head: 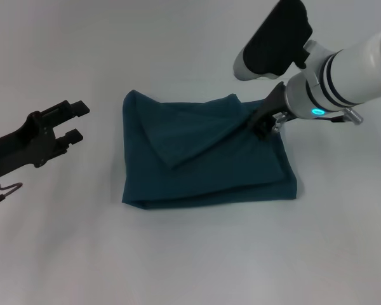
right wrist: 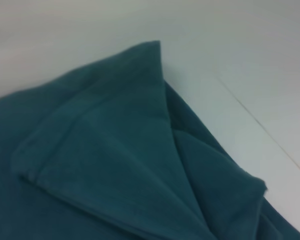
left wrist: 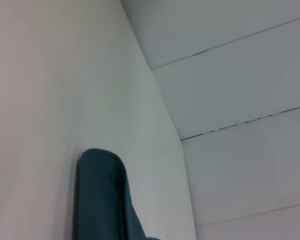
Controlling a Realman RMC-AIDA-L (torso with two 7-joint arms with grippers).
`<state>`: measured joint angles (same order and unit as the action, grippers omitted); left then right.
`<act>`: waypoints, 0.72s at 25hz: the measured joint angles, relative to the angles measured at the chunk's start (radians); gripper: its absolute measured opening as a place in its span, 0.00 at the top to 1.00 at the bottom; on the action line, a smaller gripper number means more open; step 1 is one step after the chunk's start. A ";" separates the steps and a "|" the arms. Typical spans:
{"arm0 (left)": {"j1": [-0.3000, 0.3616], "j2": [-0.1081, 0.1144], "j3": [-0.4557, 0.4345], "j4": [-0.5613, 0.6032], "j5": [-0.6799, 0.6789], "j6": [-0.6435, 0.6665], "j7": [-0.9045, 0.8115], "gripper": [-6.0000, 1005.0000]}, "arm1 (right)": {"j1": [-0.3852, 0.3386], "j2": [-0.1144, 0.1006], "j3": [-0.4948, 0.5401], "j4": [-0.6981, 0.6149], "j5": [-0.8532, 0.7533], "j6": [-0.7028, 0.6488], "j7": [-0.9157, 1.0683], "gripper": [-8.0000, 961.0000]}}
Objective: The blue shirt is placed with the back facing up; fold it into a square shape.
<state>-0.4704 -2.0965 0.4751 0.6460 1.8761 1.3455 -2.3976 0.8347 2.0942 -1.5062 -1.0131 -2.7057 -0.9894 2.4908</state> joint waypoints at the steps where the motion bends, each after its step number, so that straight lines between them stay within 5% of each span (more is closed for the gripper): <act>1: 0.000 0.001 -0.001 0.000 0.000 -0.001 0.000 0.24 | -0.004 0.000 0.001 0.000 -0.007 0.002 0.003 0.98; 18: -0.007 0.007 -0.026 -0.002 0.000 -0.012 0.000 0.24 | -0.036 0.005 -0.028 0.010 -0.018 0.089 0.026 0.94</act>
<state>-0.4772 -2.0892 0.4493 0.6441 1.8760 1.3333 -2.3976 0.7988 2.0992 -1.5342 -1.0027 -2.7236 -0.9000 2.5166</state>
